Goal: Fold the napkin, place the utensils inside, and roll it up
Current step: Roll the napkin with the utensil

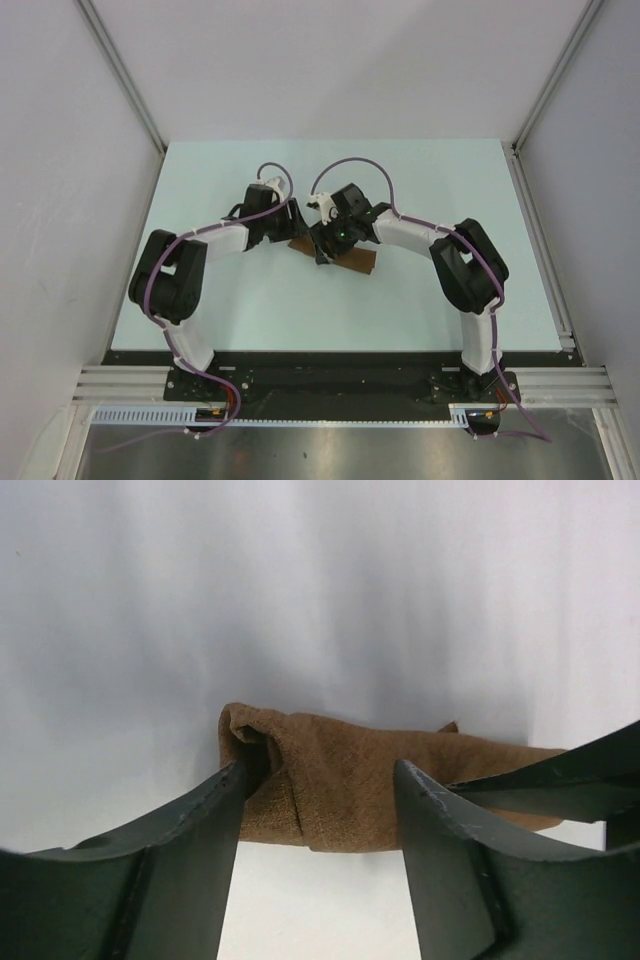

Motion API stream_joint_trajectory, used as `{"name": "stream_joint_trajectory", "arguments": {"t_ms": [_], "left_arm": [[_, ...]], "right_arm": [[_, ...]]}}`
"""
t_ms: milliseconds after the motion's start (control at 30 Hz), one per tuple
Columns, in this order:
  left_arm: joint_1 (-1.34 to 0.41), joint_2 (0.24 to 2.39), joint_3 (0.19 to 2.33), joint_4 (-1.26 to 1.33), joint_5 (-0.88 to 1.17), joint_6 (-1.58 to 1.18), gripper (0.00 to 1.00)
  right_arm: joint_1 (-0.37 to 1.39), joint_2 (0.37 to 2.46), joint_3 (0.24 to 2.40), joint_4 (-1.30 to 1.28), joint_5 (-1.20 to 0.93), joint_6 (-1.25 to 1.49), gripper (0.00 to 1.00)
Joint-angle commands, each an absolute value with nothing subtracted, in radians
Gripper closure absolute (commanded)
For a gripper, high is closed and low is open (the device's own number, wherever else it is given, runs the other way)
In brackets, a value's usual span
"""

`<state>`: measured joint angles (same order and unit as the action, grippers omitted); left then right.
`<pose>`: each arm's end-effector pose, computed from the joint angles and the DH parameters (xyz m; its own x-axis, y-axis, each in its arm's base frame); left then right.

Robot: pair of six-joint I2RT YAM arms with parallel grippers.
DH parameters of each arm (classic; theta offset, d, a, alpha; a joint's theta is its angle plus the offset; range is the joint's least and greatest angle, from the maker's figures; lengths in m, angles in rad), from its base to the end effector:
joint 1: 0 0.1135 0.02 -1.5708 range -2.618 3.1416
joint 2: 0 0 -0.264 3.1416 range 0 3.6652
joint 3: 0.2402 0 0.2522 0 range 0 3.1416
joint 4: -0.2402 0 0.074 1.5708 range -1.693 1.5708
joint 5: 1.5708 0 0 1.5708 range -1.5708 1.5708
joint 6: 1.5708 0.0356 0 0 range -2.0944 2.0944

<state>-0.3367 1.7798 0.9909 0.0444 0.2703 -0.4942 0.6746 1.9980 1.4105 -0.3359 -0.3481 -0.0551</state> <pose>0.3457 -0.1311 0.1668 -0.8020 -0.2036 -0.5616 0.1401 0.8498 -0.5081 0.3293 0.2789 0.1822 -0.5808 -0.5308 -0.6172 -0.7810 0.5773 0.2385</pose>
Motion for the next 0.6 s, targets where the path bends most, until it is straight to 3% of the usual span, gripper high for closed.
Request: {"name": "stream_joint_trajectory", "arguments": {"t_ms": [0,300,567], "left_arm": [[-0.337,1.715,1.055,0.008,0.239,-0.485,0.33],[-0.272,1.588,1.000,-0.044,0.239,-0.526,0.28],[-0.224,1.451,0.980,-0.109,0.252,-0.519,0.25]], "right_arm": [[0.644,2.037,1.430,-0.313,-0.345,-0.054,0.31],[0.652,2.010,1.456,-0.316,-0.376,-0.115,0.30],[0.729,1.862,1.387,-0.298,-0.258,-0.184,0.26]]}}
